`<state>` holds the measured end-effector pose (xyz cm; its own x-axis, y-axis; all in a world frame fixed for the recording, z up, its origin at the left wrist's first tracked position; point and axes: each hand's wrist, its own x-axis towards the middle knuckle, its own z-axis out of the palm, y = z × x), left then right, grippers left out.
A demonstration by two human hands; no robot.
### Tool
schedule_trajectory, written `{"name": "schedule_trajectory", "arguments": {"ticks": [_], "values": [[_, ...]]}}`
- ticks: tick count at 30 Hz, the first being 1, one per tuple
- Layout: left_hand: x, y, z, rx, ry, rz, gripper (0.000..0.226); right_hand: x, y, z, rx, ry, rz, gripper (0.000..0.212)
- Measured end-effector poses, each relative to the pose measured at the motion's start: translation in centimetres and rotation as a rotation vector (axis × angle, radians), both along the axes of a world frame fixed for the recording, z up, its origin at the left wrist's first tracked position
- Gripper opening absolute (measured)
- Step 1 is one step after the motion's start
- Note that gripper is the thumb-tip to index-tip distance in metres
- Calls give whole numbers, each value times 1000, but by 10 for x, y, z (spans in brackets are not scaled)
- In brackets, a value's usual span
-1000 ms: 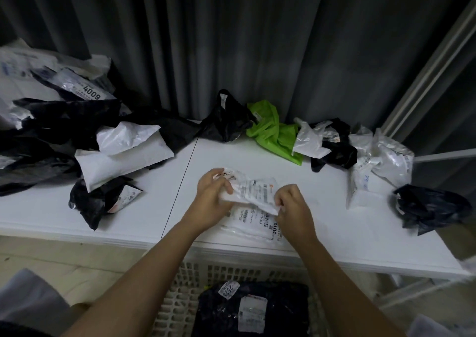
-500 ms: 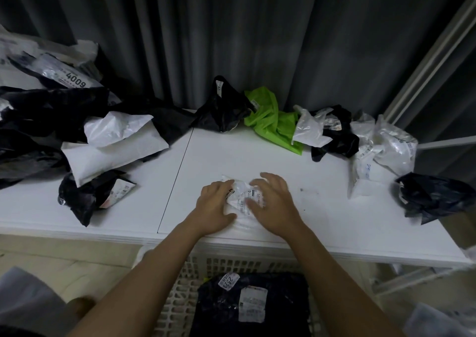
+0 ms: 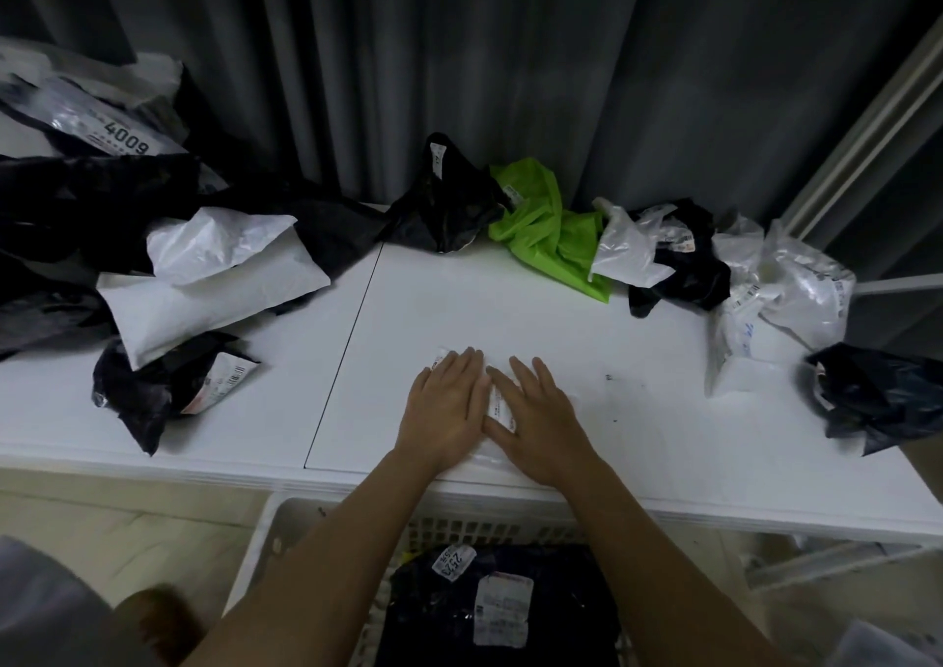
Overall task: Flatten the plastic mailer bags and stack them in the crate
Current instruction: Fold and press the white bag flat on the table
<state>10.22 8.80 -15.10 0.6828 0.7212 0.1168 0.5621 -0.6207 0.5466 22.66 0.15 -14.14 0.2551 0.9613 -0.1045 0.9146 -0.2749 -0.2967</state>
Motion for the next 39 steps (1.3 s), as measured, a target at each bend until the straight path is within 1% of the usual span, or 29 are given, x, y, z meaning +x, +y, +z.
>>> {"name": "schedule_trajectory", "arguments": {"ticks": [2, 5, 8, 11, 13, 17, 19, 21, 24, 25, 27, 29, 30, 32, 34, 35, 37, 39], "values": [[-1, 1, -5, 11, -12, 0, 78, 1, 0, -2, 13, 24, -2, 86], [-1, 2, -9, 24, -25, -6, 77, 3, 1, -4, 26, 92, -16, 69], [-3, 3, -11, 27, -58, -16, 79, 8, 2, 0, 15, 164, -23, 65], [-5, 5, -14, 13, -77, -34, 92, 13, 3, 3, 12, 236, -46, 64], [-8, 7, -13, 38, -24, -57, 96, 16, 3, 2, 28, 262, -61, 61], [-17, 12, -12, 46, 108, -127, 91, 22, 4, 6, 151, 351, -112, 44], [-19, 16, -8, 20, 180, -155, 91, 22, 6, 9, 171, 330, -93, 39], [-20, 18, 1, -4, 268, -183, 82, 21, 6, 11, 166, 312, -84, 37], [-18, 20, 13, -35, 350, -192, 79, 16, 4, 12, 181, 231, -125, 40], [-17, 19, 16, -46, 357, -184, 80, 12, 2, 15, 210, 203, -181, 44], [-16, 16, 16, -60, 353, -161, 81, -2, -8, 20, 294, 206, -404, 55], [-15, 11, 16, -46, 326, -130, 81, -11, -20, 23, 313, 299, -602, 64], [-16, 9, 15, -26, 315, -112, 80, -14, -25, 20, 296, 388, -643, 67], [-19, 6, 14, 4, 294, -75, 79, -17, -32, 15, 305, 550, -651, 64], [-21, 6, 13, -5, 289, -46, 77, -13, -35, 14, 420, 665, -673, 62], [-23, 6, 14, -15, 297, -44, 77, -10, -37, 16, 477, 718, -686, 65], [-24, 7, 18, -25, 336, -72, 79, -5, -42, 18, 569, 794, -662, 70], [-25, 8, 21, -36, 389, -114, 81, 2, -47, 15, 619, 807, -645, 72]]}}
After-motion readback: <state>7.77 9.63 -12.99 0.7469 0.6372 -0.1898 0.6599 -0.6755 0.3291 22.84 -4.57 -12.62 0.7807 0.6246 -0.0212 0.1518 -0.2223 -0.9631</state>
